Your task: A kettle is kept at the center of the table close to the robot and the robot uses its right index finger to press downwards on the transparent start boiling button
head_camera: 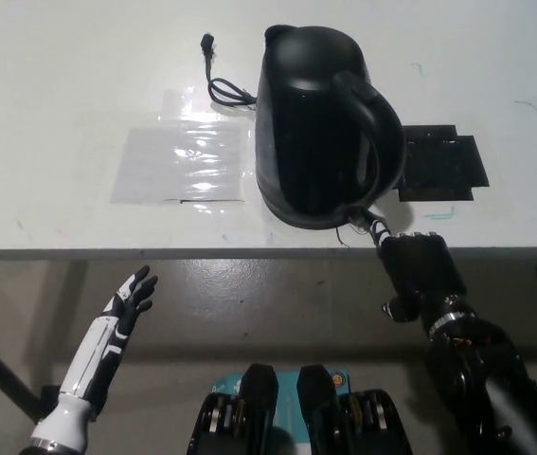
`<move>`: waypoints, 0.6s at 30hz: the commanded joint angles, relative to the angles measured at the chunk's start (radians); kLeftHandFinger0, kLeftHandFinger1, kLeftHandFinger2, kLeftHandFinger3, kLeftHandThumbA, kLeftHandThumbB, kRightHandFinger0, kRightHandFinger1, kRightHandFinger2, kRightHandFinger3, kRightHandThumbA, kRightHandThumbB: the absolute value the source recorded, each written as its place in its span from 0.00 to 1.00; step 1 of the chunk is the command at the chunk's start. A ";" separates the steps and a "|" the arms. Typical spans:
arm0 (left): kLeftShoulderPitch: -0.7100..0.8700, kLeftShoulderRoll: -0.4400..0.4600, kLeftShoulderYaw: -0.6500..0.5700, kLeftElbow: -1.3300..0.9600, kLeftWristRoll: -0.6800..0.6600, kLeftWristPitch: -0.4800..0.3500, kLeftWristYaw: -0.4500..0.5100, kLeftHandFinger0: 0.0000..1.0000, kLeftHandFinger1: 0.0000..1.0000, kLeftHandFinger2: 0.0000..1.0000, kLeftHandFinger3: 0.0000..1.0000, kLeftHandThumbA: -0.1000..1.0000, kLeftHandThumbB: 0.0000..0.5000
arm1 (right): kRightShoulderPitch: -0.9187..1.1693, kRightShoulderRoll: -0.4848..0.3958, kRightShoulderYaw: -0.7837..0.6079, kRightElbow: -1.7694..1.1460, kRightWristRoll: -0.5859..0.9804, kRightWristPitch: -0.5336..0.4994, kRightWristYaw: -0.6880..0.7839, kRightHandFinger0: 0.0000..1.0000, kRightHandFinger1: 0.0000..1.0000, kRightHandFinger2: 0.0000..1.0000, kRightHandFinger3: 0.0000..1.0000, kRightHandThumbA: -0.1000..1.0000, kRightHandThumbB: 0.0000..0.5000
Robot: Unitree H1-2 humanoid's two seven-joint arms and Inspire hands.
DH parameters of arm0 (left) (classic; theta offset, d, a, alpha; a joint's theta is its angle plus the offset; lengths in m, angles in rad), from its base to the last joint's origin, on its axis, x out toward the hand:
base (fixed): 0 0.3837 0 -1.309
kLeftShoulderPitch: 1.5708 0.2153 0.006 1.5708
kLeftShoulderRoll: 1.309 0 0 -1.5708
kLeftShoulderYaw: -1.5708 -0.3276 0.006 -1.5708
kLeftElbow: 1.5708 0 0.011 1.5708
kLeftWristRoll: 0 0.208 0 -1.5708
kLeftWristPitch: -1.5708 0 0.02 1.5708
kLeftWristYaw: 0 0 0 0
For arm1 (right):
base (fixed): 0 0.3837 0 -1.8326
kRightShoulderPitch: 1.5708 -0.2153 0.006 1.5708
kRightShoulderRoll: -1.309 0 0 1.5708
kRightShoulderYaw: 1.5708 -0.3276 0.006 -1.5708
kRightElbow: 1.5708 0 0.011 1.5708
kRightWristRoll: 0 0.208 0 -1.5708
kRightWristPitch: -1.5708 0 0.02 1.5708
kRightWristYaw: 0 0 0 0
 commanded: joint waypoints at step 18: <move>-0.017 0.018 -0.001 -0.020 -0.003 -0.016 -0.016 1.00 1.00 1.00 1.00 1.00 0.65 | 0.141 -0.063 -0.080 -0.361 0.007 -0.055 -0.037 0.00 0.00 0.07 1.00 1.00 0.61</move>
